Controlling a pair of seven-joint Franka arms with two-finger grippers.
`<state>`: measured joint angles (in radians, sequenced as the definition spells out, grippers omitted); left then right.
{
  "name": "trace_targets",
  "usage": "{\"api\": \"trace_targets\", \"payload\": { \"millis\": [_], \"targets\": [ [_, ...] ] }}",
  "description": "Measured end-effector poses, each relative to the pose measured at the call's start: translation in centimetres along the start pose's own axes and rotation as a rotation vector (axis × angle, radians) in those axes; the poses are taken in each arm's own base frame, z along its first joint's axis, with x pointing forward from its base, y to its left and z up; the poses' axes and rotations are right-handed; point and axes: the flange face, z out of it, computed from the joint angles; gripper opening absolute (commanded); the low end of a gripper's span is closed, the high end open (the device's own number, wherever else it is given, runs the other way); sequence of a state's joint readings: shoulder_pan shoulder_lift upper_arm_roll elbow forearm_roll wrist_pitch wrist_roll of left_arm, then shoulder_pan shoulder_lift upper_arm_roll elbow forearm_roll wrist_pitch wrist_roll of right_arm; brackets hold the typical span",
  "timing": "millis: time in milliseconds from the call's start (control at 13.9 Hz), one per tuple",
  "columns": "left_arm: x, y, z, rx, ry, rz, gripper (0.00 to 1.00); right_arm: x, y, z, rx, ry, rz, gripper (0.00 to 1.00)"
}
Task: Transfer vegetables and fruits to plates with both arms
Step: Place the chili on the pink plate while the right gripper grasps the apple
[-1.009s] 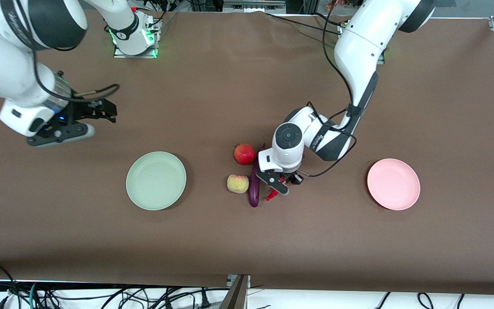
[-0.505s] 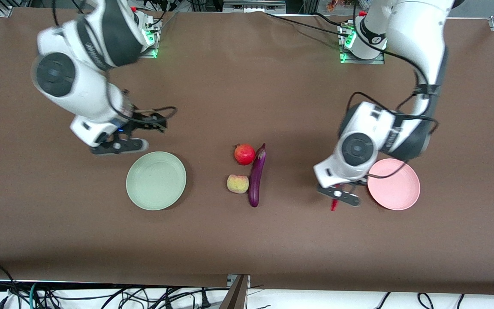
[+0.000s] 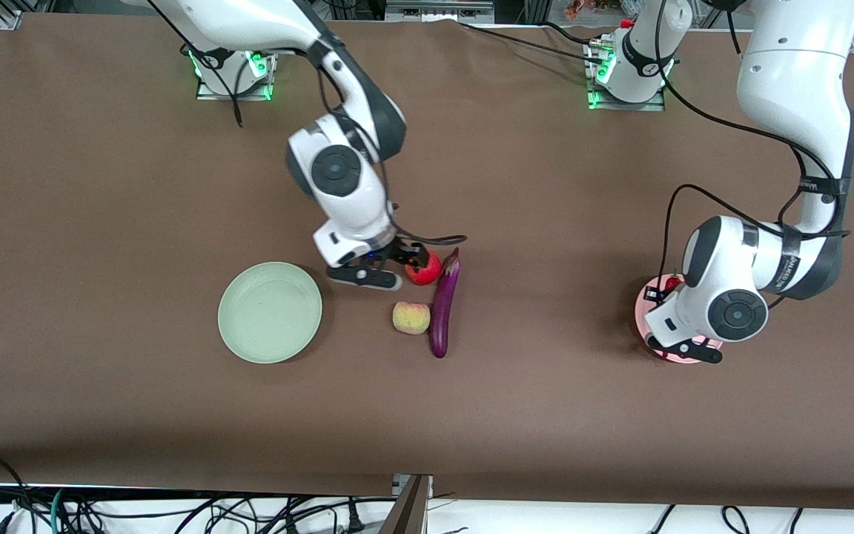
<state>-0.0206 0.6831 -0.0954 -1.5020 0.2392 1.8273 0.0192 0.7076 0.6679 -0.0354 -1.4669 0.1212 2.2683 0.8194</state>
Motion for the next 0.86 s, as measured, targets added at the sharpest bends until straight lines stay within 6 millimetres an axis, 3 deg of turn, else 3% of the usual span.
{"api": "trace_targets", "payload": {
  "millis": [72, 216, 360, 577, 649, 865],
  "targets": [
    [-0.2, -0.3, 1.2, -0.005, -0.006, 0.000, 0.21, -0.3, -0.7, 1.6, -0.003, -0.001, -0.001, 1.00],
    [-0.6, -1.1, 3.3, -0.017, -0.018, -0.010, 1.00, 0.0, -1.2, 4.0, -0.011, -0.004, 0.001, 1.00],
    [-0.8, -2.0, 4.1, -0.025, -0.016, -0.022, 1.00, 0.5, -1.1, 5.0, -0.017, -0.001, 0.011, 1.00],
    [-0.7, -1.5, 3.3, -0.027, 0.000, -0.014, 1.00, 0.1, -1.3, 5.7, -0.020, -0.005, 0.030, 1.00],
    [-0.7, -1.0, 2.6, -0.029, 0.011, -0.006, 1.00, -0.2, -1.6, 6.2, -0.017, -0.002, 0.028, 1.00],
    [-1.1, 3.3, -1.5, -0.041, 0.057, 0.058, 1.00, -1.8, -2.3, 8.1, -0.025, -0.009, 0.013, 1.00]
  ]
}}
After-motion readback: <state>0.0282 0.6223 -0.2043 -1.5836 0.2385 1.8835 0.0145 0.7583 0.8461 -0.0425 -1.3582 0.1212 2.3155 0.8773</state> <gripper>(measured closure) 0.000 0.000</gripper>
